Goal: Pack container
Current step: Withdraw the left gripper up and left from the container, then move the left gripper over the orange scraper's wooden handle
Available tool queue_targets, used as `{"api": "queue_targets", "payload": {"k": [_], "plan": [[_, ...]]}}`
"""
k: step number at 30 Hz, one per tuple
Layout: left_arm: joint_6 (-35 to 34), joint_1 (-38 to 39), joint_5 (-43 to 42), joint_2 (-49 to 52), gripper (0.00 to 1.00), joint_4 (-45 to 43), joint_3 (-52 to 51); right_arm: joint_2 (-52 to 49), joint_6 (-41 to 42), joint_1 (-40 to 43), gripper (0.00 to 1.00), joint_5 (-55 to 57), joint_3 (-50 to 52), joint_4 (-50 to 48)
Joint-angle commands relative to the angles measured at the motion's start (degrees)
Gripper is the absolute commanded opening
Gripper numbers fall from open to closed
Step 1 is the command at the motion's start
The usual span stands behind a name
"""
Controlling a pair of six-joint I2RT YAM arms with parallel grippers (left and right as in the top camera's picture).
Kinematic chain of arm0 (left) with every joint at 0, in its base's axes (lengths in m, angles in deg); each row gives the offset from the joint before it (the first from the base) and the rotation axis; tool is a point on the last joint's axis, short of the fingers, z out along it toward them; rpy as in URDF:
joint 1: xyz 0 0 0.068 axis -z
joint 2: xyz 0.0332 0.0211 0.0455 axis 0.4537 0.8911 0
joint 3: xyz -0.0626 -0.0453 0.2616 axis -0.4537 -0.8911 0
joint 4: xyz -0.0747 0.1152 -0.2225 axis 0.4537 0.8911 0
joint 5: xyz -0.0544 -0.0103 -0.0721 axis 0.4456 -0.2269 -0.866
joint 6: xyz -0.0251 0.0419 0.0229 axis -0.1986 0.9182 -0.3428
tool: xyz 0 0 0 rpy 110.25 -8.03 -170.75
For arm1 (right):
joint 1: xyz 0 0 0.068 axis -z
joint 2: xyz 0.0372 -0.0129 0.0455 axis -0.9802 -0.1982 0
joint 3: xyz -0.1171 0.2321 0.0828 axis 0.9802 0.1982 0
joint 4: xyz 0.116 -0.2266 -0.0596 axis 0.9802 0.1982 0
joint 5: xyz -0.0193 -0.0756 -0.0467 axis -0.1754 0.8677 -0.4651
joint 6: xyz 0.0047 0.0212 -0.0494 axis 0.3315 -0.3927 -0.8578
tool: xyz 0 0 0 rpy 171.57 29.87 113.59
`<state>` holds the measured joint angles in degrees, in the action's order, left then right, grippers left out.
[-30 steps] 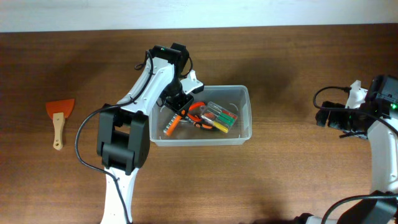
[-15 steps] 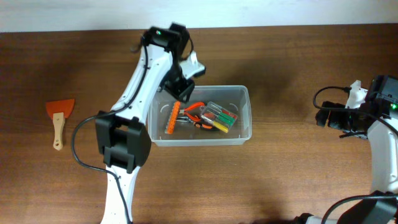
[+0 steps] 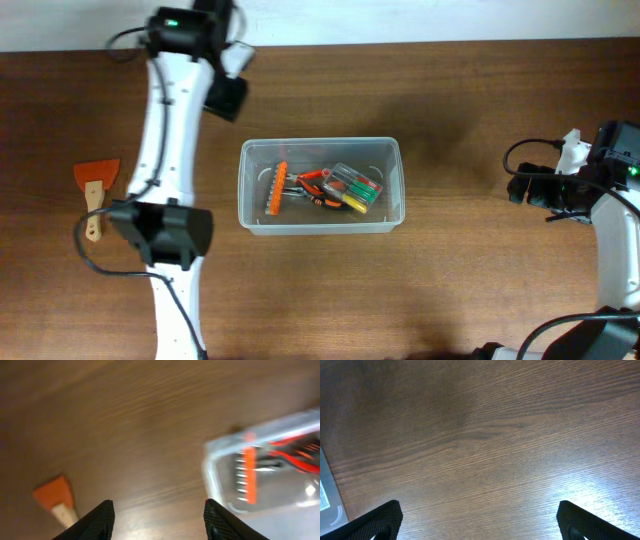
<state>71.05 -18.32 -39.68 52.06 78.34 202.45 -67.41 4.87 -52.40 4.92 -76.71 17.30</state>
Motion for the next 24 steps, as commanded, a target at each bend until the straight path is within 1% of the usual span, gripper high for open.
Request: {"api": "queue_targets", "payload": {"k": [1,4,7,8,11,12,13,14,20,24], "plan": [[-5.75,-4.92,1.79,-1.25,0.60,0.24,1.18,-0.04,0.50,0.15,0.99,-0.52,0.09,-0.17],[-8.02,-8.98,0.98,-1.25,0.60,0.24,0.96,-0.04,0.50,0.15,0.99,-0.52,0.09,-0.17],[-8.09,-13.60,-3.45,-1.25,0.60,0.24,0.96,-0.04,0.50,0.15,0.98,-0.52,0.09,-0.17],[-8.09,-14.60,-4.17,-1.25,0.63,0.24,0.96,-0.04,0.50,0.15,0.99,-0.52,0.09,-0.17],[-8.09,-17.25,-4.31,-1.22,0.67,0.24,0.61,-0.04,0.50,0.15,0.99,-0.52,0.09,-0.17],[-8.09,-17.90,-4.31,-1.22,0.74,0.24,0.26,-0.04,0.48,0.15,0.99,-0.52,0.09,-0.15],[-8.09,-18.51,-4.28,-1.22,0.84,0.24,-0.15,-0.04,0.50,0.15,0.99,-0.52,0.09,-0.15],[-8.09,-19.23,-4.31,-1.22,0.99,0.24,-0.76,-0.04,0.48,0.15,0.99,-0.52,0.09,-0.15],[-8.09,-23.08,-4.00,-1.22,0.99,0.22,-7.61,-0.04,0.48,0.15,0.99,-0.52,0.09,-0.15],[-8.09,-26.69,-2.56,-1.22,0.99,-0.50,-14.84,-0.04,0.48,0.15,0.98,-0.52,0.09,-0.17]]}}
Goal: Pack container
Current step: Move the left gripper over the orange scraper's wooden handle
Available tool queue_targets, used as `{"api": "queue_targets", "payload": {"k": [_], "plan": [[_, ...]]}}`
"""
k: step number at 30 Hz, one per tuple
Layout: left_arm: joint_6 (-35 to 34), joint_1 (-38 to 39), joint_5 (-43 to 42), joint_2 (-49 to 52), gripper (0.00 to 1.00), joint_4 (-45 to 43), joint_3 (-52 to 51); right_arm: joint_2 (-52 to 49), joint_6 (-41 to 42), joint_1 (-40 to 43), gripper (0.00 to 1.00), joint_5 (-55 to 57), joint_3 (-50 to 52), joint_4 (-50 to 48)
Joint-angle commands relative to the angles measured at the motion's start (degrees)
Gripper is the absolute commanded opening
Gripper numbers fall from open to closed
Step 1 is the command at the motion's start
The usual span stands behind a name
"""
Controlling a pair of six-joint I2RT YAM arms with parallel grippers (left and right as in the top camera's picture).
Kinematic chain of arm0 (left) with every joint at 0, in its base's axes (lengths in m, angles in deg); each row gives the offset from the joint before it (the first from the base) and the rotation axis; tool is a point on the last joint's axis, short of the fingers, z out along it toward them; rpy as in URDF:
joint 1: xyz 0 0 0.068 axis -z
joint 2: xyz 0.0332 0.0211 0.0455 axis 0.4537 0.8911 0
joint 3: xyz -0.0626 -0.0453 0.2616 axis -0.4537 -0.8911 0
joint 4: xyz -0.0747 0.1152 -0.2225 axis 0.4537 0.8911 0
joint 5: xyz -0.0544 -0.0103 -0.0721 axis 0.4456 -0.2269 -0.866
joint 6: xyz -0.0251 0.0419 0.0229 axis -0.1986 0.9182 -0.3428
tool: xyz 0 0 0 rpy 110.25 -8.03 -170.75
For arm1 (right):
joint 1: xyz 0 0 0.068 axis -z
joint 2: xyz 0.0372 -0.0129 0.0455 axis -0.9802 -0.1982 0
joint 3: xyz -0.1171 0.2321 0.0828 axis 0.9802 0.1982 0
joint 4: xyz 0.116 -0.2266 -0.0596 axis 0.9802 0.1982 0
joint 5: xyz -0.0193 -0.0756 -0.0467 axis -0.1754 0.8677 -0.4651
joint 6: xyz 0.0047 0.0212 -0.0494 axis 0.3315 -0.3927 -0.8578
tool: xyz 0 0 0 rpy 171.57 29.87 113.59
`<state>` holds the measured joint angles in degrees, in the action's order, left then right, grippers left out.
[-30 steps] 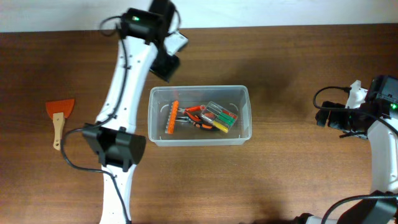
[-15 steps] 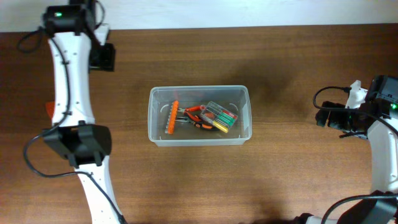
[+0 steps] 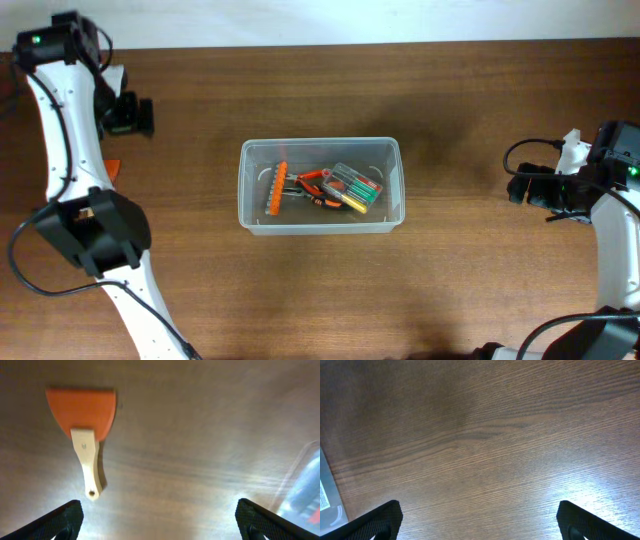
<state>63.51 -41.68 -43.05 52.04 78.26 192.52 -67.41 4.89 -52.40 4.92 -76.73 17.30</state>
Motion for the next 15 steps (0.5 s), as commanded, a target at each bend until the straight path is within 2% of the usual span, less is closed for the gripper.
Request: {"api": "queue_targets", "payload": {"k": [1,6,10,15], "plan": [[-0.55,-4.35,0.83,-1.20,0.99,-1.25,-6.84,-0.04,0.46,0.15,0.99,-0.52,0.11,-0.17],[-0.52,-9.35,0.81,-1.20,0.99,-6.43,-14.36,-0.04,0.48,0.15,0.99,-0.52,0.11,-0.17],[0.55,-12.44,0.59,-1.20,0.99,-7.02,-16.09,-0.04,0.46,0.15,0.99,-0.52,0.11,-0.17],[9.29,-13.49,0.59,-1.20,0.99,-9.42,-16.26,-0.04,0.48,0.15,0.98,-0.52,0.11,-0.17]]}}
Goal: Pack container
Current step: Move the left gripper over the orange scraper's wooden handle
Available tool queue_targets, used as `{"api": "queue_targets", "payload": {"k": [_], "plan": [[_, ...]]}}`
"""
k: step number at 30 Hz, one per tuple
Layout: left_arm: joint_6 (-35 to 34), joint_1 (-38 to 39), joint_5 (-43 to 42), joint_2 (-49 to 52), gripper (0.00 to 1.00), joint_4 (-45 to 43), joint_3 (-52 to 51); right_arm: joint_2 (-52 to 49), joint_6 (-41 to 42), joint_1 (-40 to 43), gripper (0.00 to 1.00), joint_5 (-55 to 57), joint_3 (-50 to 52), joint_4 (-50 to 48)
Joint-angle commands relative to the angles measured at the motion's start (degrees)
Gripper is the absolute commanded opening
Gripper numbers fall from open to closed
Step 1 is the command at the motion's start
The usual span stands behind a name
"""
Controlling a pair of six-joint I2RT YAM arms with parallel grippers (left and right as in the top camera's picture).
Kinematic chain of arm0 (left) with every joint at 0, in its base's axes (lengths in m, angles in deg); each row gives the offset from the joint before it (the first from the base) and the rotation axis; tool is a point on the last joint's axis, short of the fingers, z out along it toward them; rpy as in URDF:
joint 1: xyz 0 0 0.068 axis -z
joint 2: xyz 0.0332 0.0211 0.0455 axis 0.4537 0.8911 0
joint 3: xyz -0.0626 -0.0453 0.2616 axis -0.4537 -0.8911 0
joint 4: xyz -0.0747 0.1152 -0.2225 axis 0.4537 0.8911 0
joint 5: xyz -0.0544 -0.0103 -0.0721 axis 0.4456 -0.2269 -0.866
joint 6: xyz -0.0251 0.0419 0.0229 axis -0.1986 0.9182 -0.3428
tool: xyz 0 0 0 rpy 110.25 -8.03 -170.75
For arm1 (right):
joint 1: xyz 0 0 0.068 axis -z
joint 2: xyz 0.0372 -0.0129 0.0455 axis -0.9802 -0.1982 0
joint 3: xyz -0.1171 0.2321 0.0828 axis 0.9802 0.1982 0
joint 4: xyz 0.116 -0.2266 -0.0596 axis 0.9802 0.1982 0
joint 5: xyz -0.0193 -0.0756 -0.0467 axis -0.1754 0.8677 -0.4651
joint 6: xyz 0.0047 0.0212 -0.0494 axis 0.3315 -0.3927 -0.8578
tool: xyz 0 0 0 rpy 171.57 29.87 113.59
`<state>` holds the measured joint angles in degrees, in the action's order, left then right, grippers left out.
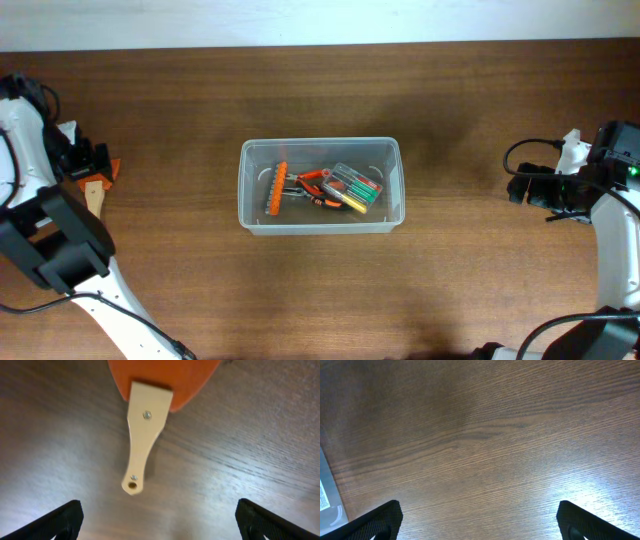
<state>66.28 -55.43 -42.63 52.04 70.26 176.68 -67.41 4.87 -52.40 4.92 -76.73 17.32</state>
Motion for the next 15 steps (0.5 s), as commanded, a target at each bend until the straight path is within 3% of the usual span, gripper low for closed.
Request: {"api": "queue_targets", "payload": {"k": [1,15], "plan": [[7.96,0.28,0.20,-1.20,0.99,-2.34,-0.42,-0.04,0.48,0.15,0.99,-0.52,0.11,-0.17],[12.85,0.15,-2.45,-1.20,0.99,-4.55,-2.36,-0.04,0.50,0.15,0.99,-0.52,0.11,-0.20]]}}
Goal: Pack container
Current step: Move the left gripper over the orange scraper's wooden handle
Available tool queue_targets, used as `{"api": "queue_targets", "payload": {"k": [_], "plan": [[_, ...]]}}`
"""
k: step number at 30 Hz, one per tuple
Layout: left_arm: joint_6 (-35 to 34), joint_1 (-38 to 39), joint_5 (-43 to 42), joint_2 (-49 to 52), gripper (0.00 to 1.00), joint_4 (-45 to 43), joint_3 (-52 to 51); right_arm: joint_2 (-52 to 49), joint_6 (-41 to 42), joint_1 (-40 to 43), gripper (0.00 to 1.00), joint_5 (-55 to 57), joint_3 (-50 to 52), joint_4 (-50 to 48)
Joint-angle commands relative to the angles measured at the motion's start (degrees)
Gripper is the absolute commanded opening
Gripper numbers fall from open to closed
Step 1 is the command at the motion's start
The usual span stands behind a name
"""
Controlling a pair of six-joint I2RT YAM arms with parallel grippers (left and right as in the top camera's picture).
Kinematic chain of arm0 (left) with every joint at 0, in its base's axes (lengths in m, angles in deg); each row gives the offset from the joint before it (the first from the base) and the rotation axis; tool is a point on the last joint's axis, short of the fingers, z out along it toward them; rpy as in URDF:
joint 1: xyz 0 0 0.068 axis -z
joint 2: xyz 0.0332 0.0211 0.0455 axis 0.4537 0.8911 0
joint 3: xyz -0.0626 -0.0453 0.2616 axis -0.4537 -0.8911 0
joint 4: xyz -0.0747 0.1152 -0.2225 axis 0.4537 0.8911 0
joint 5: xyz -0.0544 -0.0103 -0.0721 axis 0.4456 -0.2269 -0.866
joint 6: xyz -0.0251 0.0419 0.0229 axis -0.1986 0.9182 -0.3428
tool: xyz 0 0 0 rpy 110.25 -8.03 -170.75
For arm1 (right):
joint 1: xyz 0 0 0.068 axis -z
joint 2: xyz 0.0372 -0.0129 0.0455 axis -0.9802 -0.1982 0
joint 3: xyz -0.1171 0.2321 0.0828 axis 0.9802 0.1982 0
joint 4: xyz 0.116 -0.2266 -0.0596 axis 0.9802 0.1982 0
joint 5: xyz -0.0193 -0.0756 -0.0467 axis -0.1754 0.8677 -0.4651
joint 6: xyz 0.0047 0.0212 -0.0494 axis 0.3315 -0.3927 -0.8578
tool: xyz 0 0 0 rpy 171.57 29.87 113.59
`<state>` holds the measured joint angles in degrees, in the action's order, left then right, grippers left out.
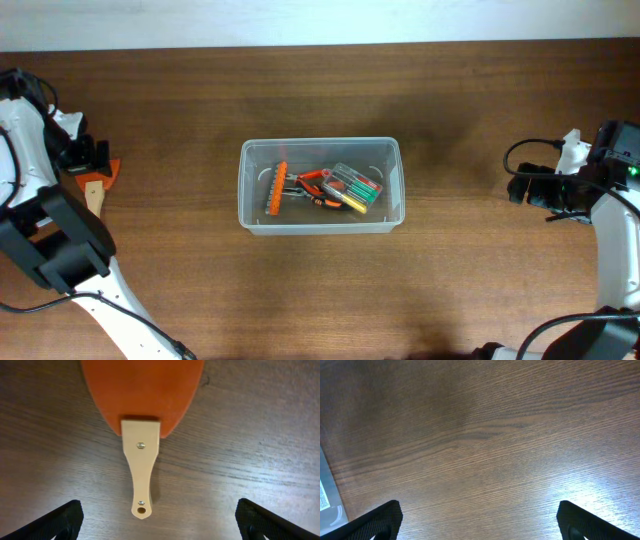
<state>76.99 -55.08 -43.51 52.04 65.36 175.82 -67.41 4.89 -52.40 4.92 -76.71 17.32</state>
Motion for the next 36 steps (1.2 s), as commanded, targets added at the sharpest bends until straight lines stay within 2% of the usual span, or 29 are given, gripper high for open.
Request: {"api": "queue_targets", "payload": {"k": [1,7,11,20,24,26,28,30,36], "plan": [[2.14,-0.24,-2.10,-1.20,0.99,0.98,-1.81,-0.04,0.48,0.15,0.99,-0.52,0.09,-0.20],[2.19,-2.16,-6.19,-1.40,0.99,4.66,-2.56,-0.04,0.46,0.15,0.99,-0.52,0.09,-0.20],[5.38,-4.70,-10.86,-3.63,0.99,5.95,-2.58,-0.04,0.48,0.15,0.99,-0.52,0.09,-0.20],[5.77,-8.11,-12.26,-18.01,0.99,3.17,-4.96,-0.04,0.48,0.15,0.99,-0.52,0.09,-0.20],[5.77,-8.07,-12.50,-26.12,0.99,-2.19,-15.13,-0.04,0.48,0.15,0.99,-0.52,0.09,-0.20],[5.79,-8.09,-12.48,-30.67,0.99,-6.14,-23.80,-0.04,0.48,0.15,0.99,-0.52,0.09,-0.20],[5.77,-8.20,-12.48,-36.79,0.99,-14.21,-36.54,-0.04,0.48,0.15,0.99,-0.52,0.09,-0.20],[5.73,-8.20,-12.48,-39.60,0.99,-18.75,-41.92,-0.04,0.48,0.15,0.99,-0.52,0.09,-0.20],[5.77,-8.20,-7.41,-40.41,0.99,-25.90,-46.01,-0.04,0.48,0.15,0.99,-0.52,0.09,-0.20]]}}
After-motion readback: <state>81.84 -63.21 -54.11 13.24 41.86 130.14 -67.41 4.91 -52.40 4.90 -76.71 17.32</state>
